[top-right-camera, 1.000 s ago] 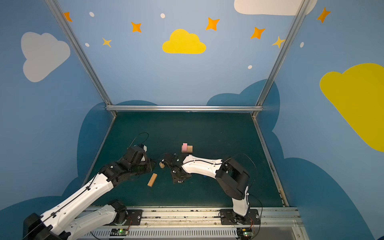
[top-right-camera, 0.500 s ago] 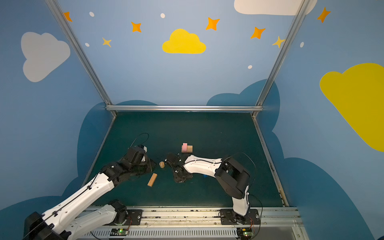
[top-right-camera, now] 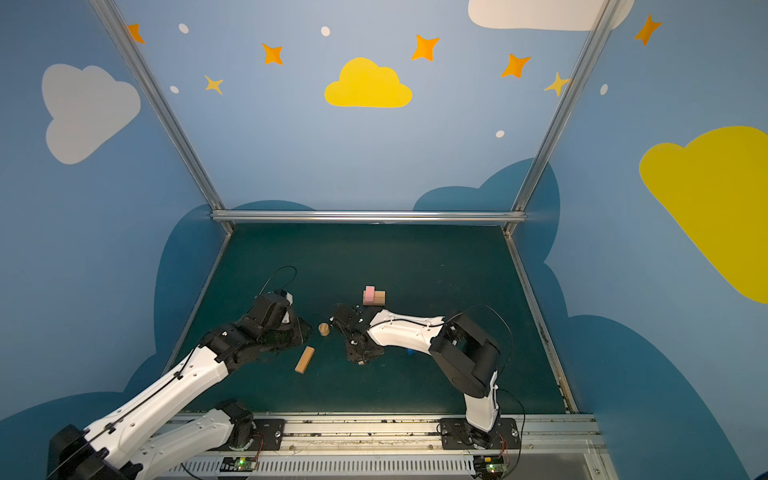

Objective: Build the wood block tower
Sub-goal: 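Close the right gripper on the small wood block while the left arm withdraws, then lift the small wood block with the right gripper and carry it to the tower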

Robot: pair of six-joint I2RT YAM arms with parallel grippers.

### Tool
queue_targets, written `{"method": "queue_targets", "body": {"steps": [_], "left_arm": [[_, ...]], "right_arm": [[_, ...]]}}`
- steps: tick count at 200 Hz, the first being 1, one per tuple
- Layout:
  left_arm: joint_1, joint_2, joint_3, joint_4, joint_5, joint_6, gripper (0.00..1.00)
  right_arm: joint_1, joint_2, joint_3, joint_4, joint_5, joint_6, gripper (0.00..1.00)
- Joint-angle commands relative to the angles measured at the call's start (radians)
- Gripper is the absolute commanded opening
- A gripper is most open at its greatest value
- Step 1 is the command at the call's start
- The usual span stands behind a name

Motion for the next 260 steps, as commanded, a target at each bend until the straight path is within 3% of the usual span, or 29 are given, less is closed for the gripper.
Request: {"method": "queue_targets", "body": {"steps": [1,32,74,133,199,260], "left_arm": [[0.004,-0.007,-0.008,-0.023,-0.003,0.004,0.37],[0.006,-0.007,-0.010,-0.023,-0.002,0.005,0.37],[0.007,-0.007,-0.012,-0.022,-0.001,0.006,0.37],[0.009,-0.009,-0.015,-0.021,-0.001,0.005,0.37],[0.010,-0.011,-0.018,-0.021,0.002,0.005,0.37],[0.013,-0.005,-0.011,-0.021,0.001,0.011,0.37]], "right_arm": [[-0.003,-0.001,0.003,-0.005,-0.009,0.003,0.27],[-0.004,0.007,0.006,-0.007,-0.015,0.000,0.25],[-0.004,0.018,0.017,-0.016,-0.017,-0.003,0.32],[-0.003,0.024,0.024,-0.021,-0.019,-0.005,0.33],[-0.003,0.033,0.031,-0.022,-0.023,-0.007,0.24],[-0.024,-0.003,0.038,-0.030,-0.032,-0.021,0.24]]}}
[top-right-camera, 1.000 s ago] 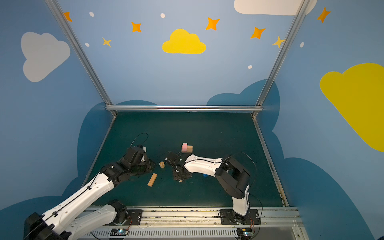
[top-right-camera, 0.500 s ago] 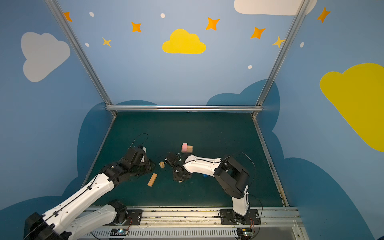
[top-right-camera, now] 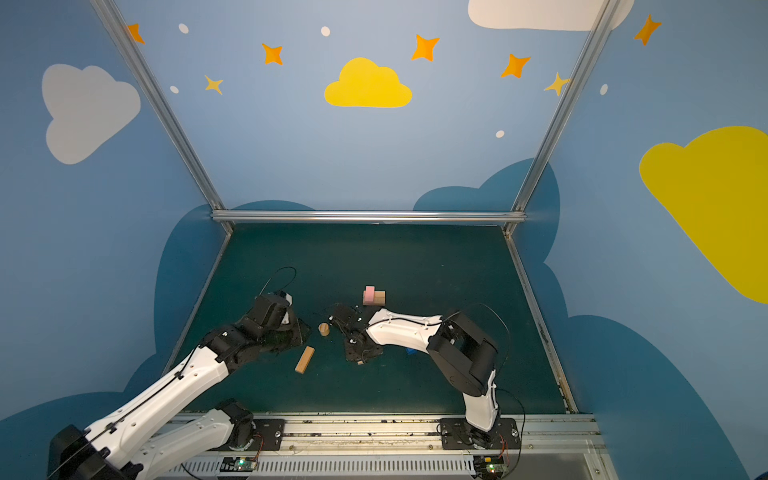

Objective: Build the wood block tower
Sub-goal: 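Lift the small wood block with the right gripper and carry it to the tower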

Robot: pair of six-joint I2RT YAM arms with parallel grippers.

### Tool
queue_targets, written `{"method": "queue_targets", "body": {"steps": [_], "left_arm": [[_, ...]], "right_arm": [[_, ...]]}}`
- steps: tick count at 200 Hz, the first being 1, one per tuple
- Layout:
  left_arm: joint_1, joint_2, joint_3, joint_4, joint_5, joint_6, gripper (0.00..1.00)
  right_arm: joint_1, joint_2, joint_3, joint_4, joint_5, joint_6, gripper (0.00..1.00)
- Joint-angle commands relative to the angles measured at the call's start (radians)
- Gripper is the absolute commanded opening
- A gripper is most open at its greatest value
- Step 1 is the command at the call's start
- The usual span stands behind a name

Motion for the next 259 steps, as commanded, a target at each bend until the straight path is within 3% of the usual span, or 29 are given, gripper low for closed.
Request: {"method": "queue_targets", "body": {"steps": [1,81,136,198,259], "left_arm": [[0.006,-0.006,0.000,-0.020,0.000,0.011,0.37],[0.015,0.089,0.124,-0.029,-0.018,0.054,0.37],[0.027,0.319,0.349,-0.023,0.039,0.113,0.38],[0.039,0.591,0.604,-0.062,0.186,0.179,0.39],[0.041,0.740,0.712,-0.086,0.241,0.190,0.39]], "right_arm": [[-0.016,-0.021,0.022,-0.025,-0.008,-0.018,0.24],[-0.129,-0.088,0.141,-0.143,0.001,-0.095,0.24],[-0.254,-0.033,0.300,-0.227,-0.002,-0.180,0.23],[-0.356,0.084,0.446,-0.239,-0.038,-0.230,0.23],[-0.410,0.201,0.559,-0.247,-0.037,-0.247,0.23]]}}
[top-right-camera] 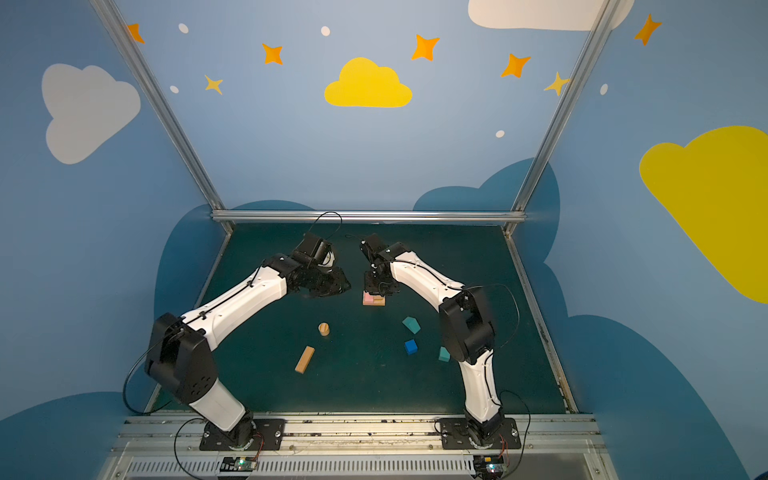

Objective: Build the wood block tower
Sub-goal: 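Lift the small wood block with the right gripper and carry it to the tower, then lower the small wood block upright beside the pink bar with the right gripper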

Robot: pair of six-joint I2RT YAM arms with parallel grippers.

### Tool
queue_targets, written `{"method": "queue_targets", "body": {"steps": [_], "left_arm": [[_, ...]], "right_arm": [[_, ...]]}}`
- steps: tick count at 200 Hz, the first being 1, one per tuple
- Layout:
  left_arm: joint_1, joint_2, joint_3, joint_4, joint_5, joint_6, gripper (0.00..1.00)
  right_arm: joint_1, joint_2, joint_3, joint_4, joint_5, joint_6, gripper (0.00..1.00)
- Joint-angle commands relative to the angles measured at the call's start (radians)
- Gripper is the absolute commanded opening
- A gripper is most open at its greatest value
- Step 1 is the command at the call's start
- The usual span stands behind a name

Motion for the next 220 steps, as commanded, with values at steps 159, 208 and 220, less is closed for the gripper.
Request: {"method": "queue_targets", "body": {"steps": [159,208,220], "left_arm": [[0.011,0.114,0.097,-0.100,0.021,0.041,0.38],[0.011,0.115,0.098,-0.103,0.023,0.041,0.38],[0.012,0.115,0.099,-0.103,0.024,0.040,0.38]], "right_arm": [[-0.048,0.169,0.128,-0.023,-0.023,0.007,0.25],[-0.052,0.180,0.128,-0.018,-0.028,0.013,0.26],[-0.054,0.181,0.128,-0.016,-0.029,0.013,0.26]]}}
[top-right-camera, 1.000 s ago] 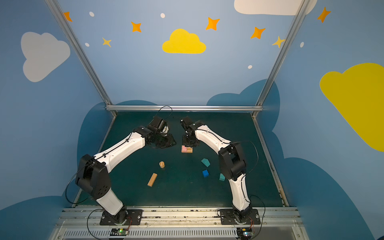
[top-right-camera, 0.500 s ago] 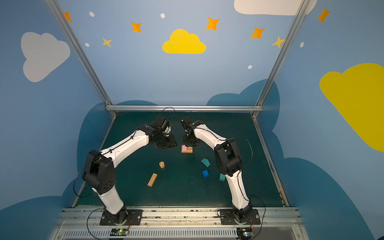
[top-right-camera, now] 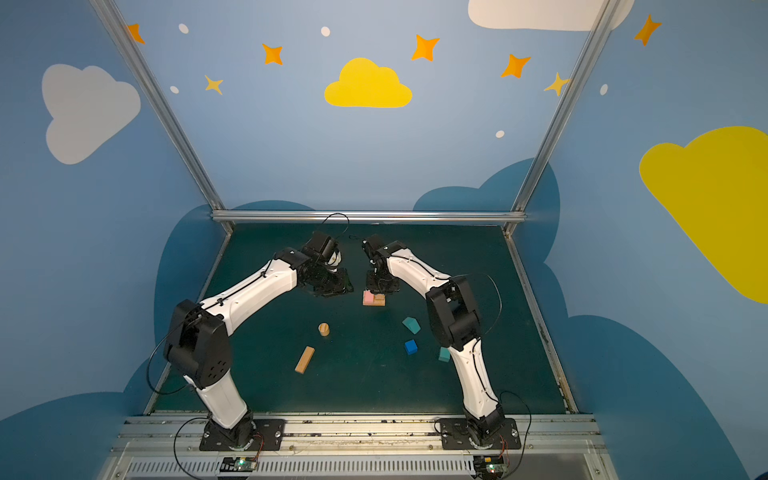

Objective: Build the wood block tower
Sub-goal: 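Lower the small wood block upright beside the pink bar with the right gripper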

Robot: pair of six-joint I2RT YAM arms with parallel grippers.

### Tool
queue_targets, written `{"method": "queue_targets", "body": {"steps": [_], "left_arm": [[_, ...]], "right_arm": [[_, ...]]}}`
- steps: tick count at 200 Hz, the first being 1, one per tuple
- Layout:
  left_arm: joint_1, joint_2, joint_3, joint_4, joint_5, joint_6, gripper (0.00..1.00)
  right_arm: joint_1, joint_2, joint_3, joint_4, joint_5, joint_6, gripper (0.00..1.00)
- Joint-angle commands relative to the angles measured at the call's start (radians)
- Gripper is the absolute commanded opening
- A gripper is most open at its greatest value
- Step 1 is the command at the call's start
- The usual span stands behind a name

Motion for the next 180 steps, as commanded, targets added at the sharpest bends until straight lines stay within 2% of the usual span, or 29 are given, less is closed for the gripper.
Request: {"method": "queue_targets", "body": {"steps": [1,180], "left_arm": [[0.004,0.015,0.020,-0.028,0.001,0.011,0.38],[0.004,0.006,0.002,-0.017,0.014,0.004,0.37]], "right_arm": [[-0.010,0.017,0.023,-0.004,-0.009,0.012,0.26],[-0.014,0.022,0.012,0.003,-0.046,0.021,0.30]]}}
